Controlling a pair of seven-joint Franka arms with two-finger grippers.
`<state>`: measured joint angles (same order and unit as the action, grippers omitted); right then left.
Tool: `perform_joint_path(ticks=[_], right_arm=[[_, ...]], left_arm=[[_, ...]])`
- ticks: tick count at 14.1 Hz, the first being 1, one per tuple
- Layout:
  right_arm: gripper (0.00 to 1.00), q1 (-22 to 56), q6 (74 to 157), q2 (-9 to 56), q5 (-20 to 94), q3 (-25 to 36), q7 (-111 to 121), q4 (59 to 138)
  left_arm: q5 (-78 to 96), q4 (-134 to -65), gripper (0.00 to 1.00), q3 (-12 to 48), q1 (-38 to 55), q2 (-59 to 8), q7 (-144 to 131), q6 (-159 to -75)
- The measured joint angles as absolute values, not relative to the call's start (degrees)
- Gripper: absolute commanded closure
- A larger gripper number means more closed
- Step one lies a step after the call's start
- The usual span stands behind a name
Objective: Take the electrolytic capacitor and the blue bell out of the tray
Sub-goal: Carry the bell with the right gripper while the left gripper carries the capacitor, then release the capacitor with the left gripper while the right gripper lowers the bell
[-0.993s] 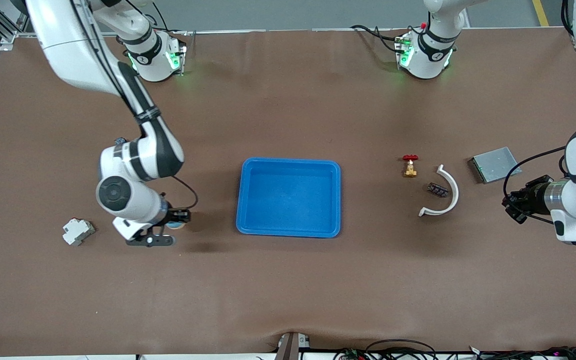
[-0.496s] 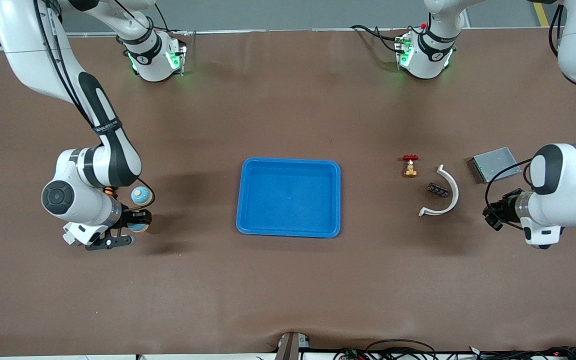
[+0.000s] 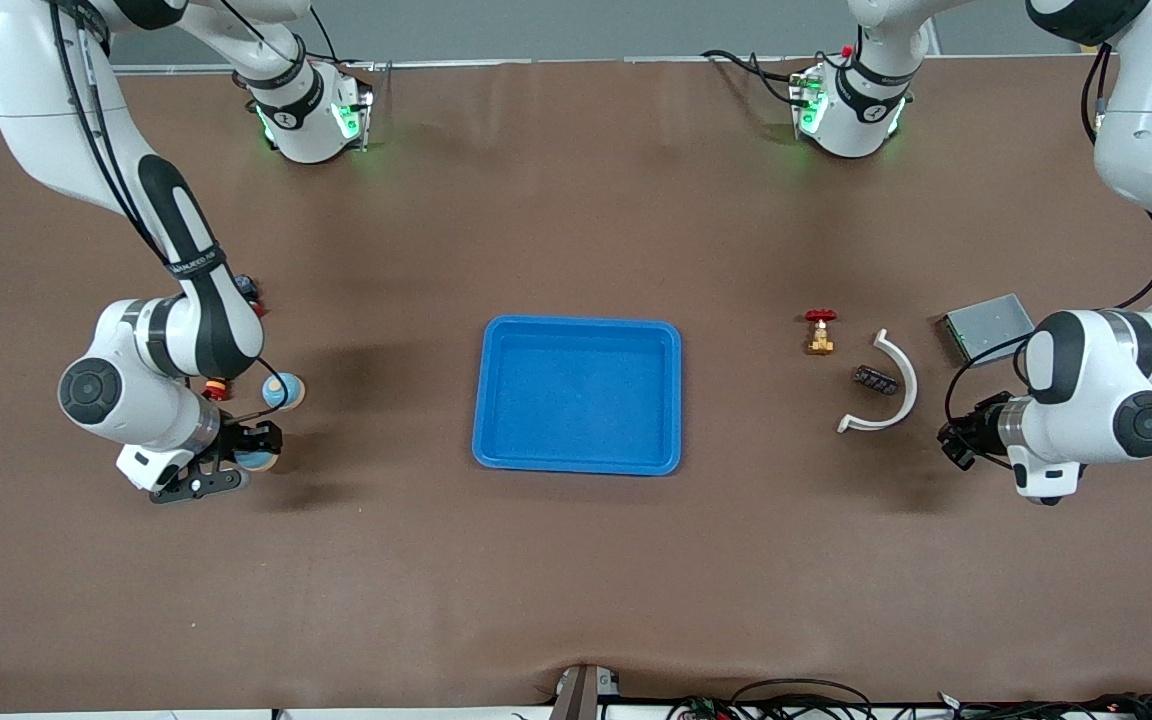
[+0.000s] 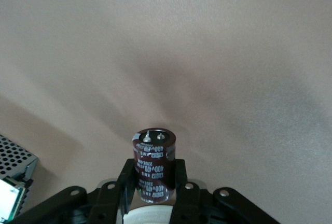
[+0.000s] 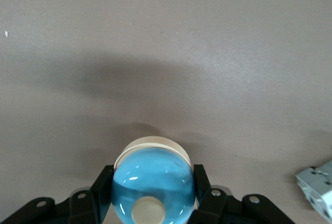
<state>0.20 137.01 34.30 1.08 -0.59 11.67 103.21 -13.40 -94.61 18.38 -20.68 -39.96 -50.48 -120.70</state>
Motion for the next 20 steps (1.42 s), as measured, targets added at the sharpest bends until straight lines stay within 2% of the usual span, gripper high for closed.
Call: perform_joint_path(ticks=[2, 3, 4, 5, 6, 12, 20], right_arm=[[1.0, 0.2, 137.84, 35.29, 2.19, -0.71, 12.43, 103.22], [1.0, 0.18, 138.22, 35.76, 2.72, -0.71, 12.97, 103.22], [1.0, 0.15, 138.62, 36.14, 3.24, -0.71, 13.36, 103.21], [1.0, 0.07, 138.94, 36.42, 3.4, -0.7, 13.65, 103.21], [1.0, -0.13, 139.1, 36.57, 3.42, -0.69, 13.83, 103.21], [1.0, -1.72, 140.19, 36.94, 3.9, -0.68, 16.92, 103.15], [1.0, -2.0, 141.46, 38.18, 4.6, -0.86, 17.53, 102.98]], left_arm=[[-13.4, -94.61, 1.0, 18.46, -20.46, -40.19, -50.49, -120.75], [-13.4, -94.61, 0.83, 18.47, -20.39, -40.27, -50.5, -120.75], [-13.4, -94.61, 0.44, 18.47, -20.37, -40.37, -50.5, -120.75], [-13.4, -94.61, 0.11, 18.47, -20.38, -40.47, -50.5, -120.75], [-13.4, -94.61, 0.0, 18.48, -20.37, -40.53, -50.49, -120.75], [-13.4, -91.84, 0.0, 19.98, -20.48, -38.23, -50.6, -121.07], [-13.4, -90.52, 0.0, 22.67, -20.42, -22.47, -40.48, -116.02]])
